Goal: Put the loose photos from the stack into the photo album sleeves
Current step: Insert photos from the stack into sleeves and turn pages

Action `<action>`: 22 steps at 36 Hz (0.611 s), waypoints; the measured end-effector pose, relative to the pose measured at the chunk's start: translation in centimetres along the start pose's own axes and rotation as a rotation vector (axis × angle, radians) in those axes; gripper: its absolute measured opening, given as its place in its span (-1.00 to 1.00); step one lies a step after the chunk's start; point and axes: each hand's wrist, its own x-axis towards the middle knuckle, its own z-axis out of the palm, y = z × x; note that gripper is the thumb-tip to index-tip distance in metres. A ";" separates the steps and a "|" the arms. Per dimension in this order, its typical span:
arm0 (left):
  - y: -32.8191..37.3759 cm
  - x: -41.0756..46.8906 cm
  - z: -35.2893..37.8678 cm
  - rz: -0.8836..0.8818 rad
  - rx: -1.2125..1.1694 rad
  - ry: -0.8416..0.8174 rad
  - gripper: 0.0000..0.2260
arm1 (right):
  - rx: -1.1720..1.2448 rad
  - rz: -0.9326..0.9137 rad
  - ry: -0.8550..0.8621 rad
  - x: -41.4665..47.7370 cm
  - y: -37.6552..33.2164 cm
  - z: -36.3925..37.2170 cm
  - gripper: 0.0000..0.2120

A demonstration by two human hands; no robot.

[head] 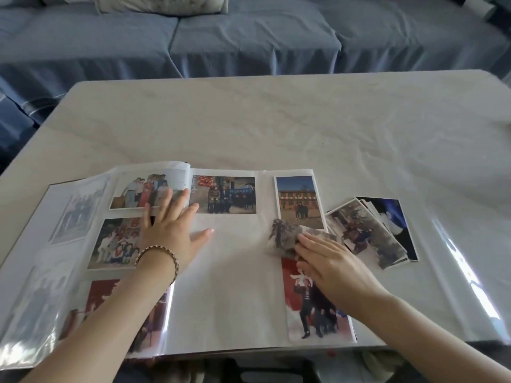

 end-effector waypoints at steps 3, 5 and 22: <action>0.0 0.0 -0.1 0.000 -0.006 -0.004 -0.44 | 0.048 0.042 -0.116 0.8 0.0 0.4 -0.52; 0.0 0.0 -0.1 -0.002 0.000 -0.012 -0.44 | 0.071 0.136 -0.139 1.6 0.2 0.3 -0.44; -0.1 0.3 -0.1 -0.003 -0.018 -0.025 -0.44 | 0.285 0.409 0.087 4.1 1.2 -2.4 -0.92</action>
